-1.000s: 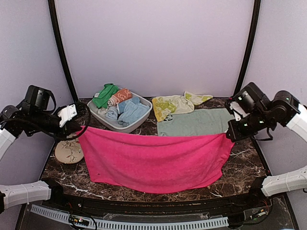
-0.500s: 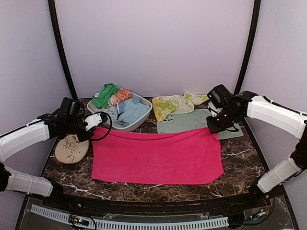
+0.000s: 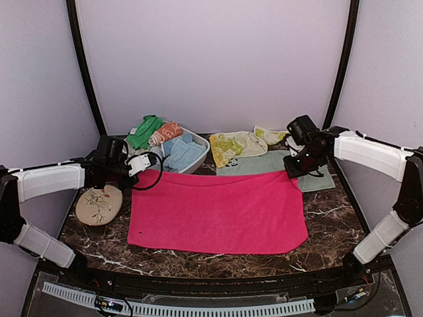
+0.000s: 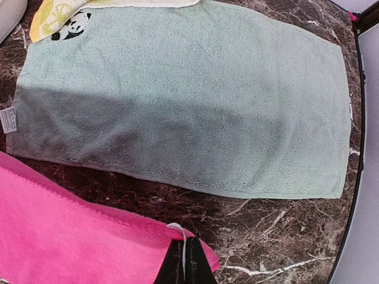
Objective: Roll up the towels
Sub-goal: Flatten out the towel at the center of the board, then fold the towel at the center of the board.
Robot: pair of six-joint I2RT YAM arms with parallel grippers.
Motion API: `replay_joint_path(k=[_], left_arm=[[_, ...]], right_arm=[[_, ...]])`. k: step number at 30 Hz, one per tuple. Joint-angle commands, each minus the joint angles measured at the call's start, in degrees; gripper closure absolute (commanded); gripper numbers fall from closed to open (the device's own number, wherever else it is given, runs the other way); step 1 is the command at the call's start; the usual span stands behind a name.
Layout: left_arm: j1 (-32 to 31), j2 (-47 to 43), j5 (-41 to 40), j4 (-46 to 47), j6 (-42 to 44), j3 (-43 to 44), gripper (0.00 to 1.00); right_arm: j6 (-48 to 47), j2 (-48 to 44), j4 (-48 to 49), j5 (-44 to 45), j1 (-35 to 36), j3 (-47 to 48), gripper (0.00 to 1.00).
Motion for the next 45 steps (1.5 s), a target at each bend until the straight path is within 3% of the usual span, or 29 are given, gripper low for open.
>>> replay_joint_path(k=[1, 11, 15, 25, 34, 45], left_arm=[[0.1, 2.3, -1.8, 4.2, 1.9, 2.0, 1.00], [0.1, -0.8, 0.0, 1.2, 1.3, -1.3, 1.00], [0.1, -5.3, 4.5, -5.2, -0.4, -3.0, 1.00], [0.0, -12.8, 10.6, -13.0, -2.5, -9.8, 1.00], [-0.9, -14.9, 13.5, -17.2, -4.8, -11.4, 1.00], [-3.7, -20.1, 14.3, -23.9, -7.1, -13.1, 1.00]], right_arm=[[-0.1, 1.0, 3.4, -0.3, -0.9, 0.6, 1.00], [3.1, -0.7, 3.2, -5.2, -0.4, -3.1, 1.00], [5.9, -3.7, 1.3, -6.2, 1.8, -8.1, 1.00], [17.7, -11.6, -8.9, -3.2, 8.8, -15.9, 1.00], [27.7, -20.8, -12.0, -3.7, 13.1, -23.7, 1.00], [30.6, -22.8, -12.0, -4.0, 16.3, -26.2, 1.00]])
